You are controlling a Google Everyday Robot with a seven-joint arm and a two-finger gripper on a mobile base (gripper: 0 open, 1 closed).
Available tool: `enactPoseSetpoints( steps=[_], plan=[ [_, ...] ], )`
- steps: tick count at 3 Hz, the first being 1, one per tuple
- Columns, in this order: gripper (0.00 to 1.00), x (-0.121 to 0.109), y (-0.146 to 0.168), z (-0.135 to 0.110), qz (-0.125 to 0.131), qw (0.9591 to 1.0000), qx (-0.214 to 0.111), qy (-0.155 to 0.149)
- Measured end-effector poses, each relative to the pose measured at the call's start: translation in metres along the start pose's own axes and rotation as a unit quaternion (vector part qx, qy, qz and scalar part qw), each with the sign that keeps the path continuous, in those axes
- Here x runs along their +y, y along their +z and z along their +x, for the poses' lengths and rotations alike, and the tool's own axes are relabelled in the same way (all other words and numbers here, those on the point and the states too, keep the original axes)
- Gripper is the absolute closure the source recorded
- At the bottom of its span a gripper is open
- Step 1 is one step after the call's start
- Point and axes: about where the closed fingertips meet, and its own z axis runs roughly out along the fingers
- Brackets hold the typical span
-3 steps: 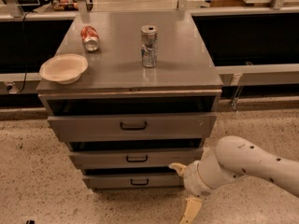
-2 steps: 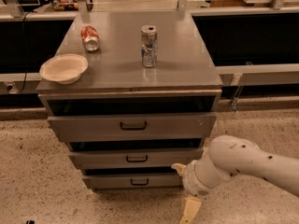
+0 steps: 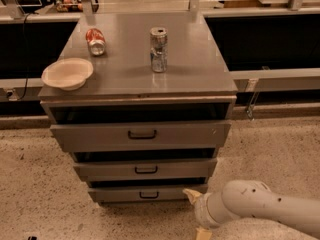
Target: Open bottom drawer
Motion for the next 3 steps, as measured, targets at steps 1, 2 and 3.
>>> enactPoseSetpoints(
  steps=[1,2,3],
  plan=[
    [0.00,-0.009,0.014,0.002,0.024,0.9996,-0.015,0.001],
    [0.00,-0.010,0.026,0.008,0.010,0.9999,0.006,0.005],
    [0.00,-0.032,0.062,0.019,0.008,0.9996,0.019,-0.017]
  ],
)
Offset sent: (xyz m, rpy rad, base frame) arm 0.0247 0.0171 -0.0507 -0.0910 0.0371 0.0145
